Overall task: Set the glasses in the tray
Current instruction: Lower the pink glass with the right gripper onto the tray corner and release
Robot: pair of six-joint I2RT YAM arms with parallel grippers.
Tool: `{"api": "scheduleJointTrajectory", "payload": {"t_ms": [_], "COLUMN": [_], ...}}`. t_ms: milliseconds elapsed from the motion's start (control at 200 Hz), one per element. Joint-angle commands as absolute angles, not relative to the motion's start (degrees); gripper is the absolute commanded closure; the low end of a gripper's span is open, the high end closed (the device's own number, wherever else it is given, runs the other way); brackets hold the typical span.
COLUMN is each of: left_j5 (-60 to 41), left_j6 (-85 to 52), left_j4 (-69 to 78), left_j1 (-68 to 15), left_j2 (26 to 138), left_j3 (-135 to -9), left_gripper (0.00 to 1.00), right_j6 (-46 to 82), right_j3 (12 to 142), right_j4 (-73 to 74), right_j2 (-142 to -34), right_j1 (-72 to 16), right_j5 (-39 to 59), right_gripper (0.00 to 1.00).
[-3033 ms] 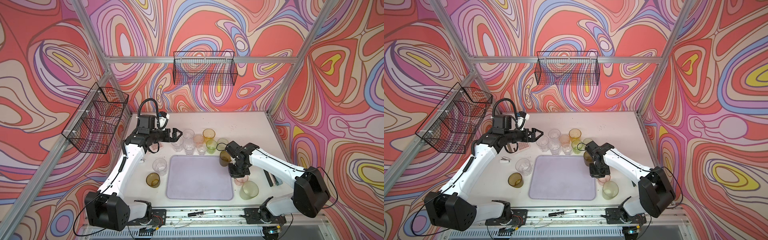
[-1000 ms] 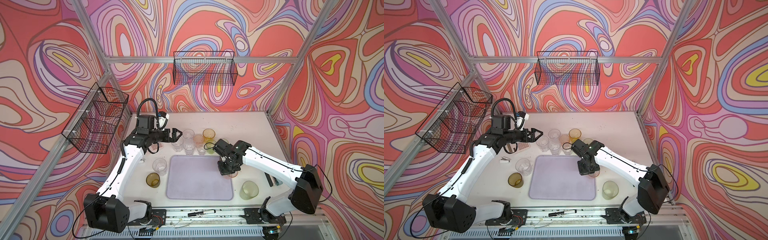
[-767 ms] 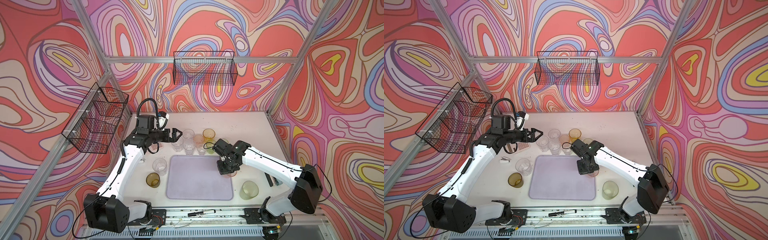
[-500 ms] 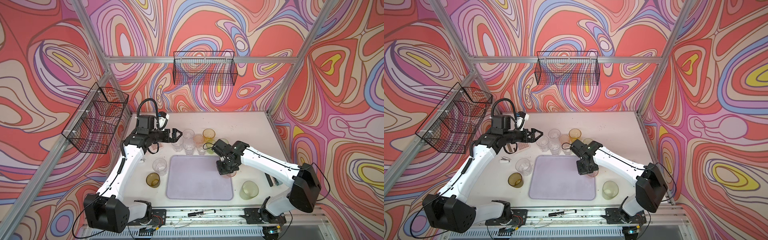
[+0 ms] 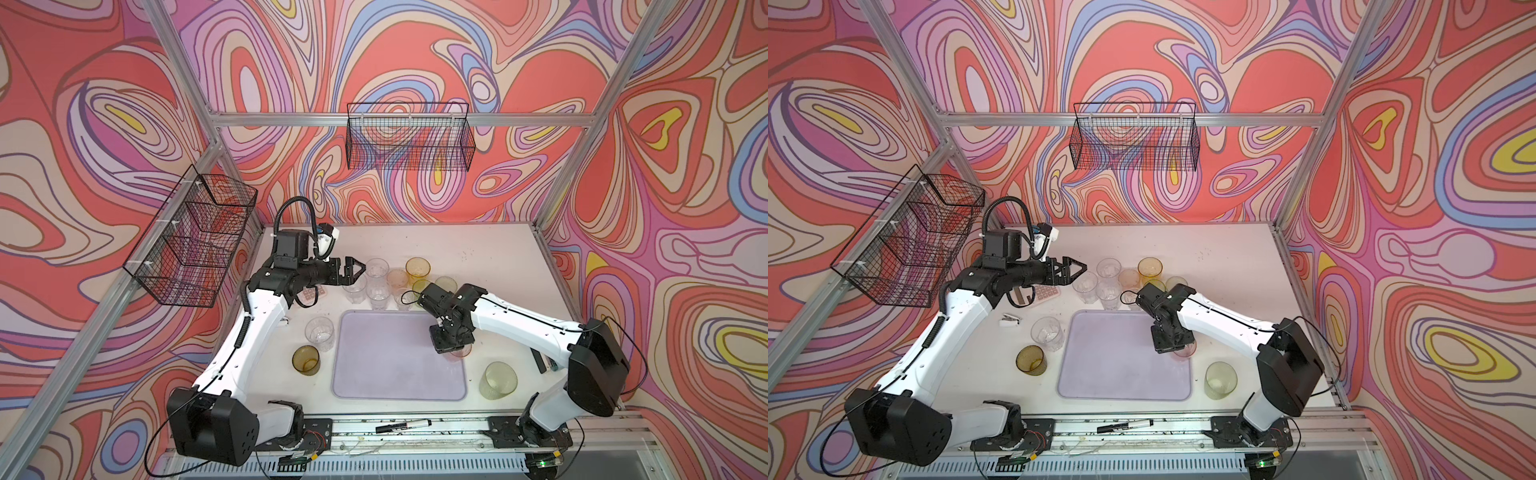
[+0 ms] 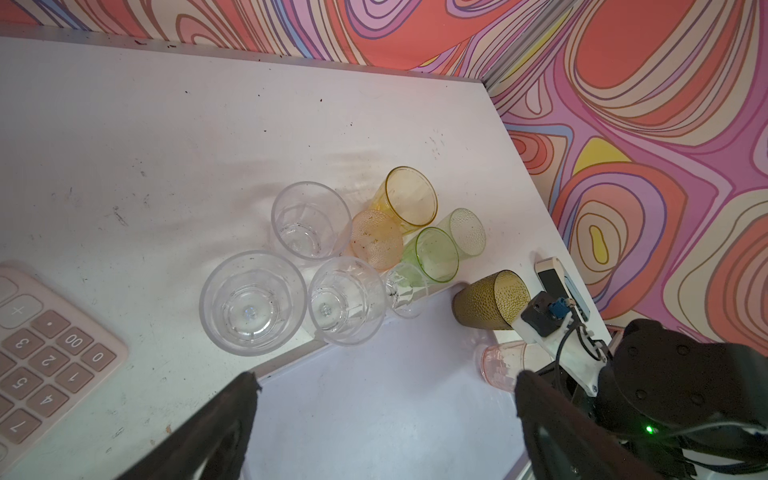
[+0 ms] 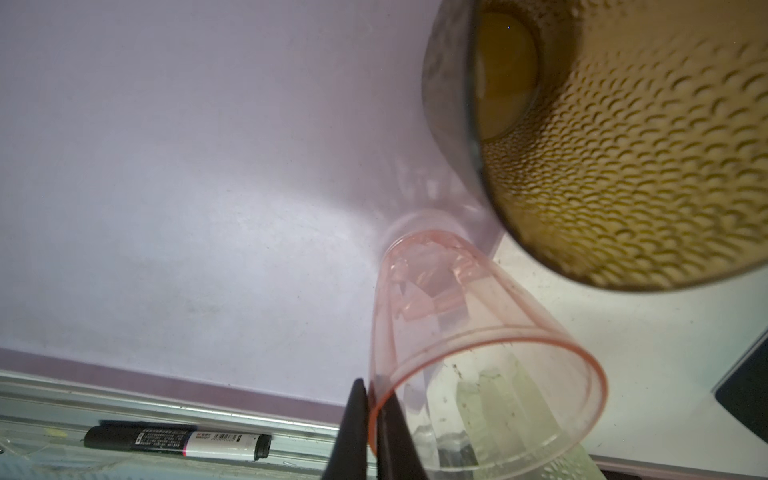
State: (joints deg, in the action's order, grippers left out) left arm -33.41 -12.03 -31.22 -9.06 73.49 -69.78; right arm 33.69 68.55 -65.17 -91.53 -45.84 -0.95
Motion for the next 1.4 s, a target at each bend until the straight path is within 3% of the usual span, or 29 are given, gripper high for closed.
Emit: {"api": "scheduleJointTrajectory", "payload": {"t_ms": [0,701,1127,1397], "left_j5": [-33.5,-34.1,-33.5,-32.4], "left_j6": [-11.6,-11.4,-11.4,-11.7], "left_j4": [-32.5,-32.7,-32.8,-32.5], "left_j1": [-9.5,-9.6,-9.7,-9.8], "left_j2": [72.6,73.1,72.2,72.2], "left_j3": [-71.4,-71.6,-71.4,-71.8], "left_gripper": [0.01,0.01,0.01,0.0], "right_j6": [33.1,32.4,33.6,36.7], "right_j3": [70.2,71.1,73.2,73.4], "right_j4": [-65.3,-64.6,-66.7,-72.8], "right_j2": [-93.0,-94.2,-89.3,-81.6], "right_j1": [-46.1,-46.1,-47.0,-47.0], "right_j5": [-2.8,-5.2,-5.5,-6.1], "right_gripper": [1.0,0.86,0.52,0.48]}}
